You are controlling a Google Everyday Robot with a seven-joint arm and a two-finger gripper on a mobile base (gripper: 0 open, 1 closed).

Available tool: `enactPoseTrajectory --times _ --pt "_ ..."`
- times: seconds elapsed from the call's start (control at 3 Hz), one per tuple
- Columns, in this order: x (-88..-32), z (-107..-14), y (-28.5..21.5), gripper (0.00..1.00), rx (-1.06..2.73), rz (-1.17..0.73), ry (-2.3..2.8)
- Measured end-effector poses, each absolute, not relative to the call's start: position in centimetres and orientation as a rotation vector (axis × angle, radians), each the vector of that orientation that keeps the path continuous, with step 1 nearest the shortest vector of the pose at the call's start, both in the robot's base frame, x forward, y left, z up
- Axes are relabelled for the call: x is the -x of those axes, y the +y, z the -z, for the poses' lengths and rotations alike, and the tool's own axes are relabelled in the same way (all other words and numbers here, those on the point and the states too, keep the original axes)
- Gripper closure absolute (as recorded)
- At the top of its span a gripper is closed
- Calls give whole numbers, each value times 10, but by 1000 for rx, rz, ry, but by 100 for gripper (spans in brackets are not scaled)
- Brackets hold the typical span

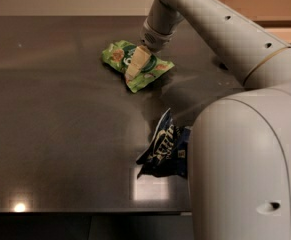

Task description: Move green rice chip bag near blue chip bag

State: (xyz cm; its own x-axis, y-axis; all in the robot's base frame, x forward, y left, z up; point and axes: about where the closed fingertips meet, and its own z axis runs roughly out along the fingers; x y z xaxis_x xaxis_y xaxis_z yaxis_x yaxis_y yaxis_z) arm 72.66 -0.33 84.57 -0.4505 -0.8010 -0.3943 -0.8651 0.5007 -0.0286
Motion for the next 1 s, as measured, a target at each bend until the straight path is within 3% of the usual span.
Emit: enactPoseTrajectory --times 1.0 --pt "-709 -855 -6 82 1455 -279 2379"
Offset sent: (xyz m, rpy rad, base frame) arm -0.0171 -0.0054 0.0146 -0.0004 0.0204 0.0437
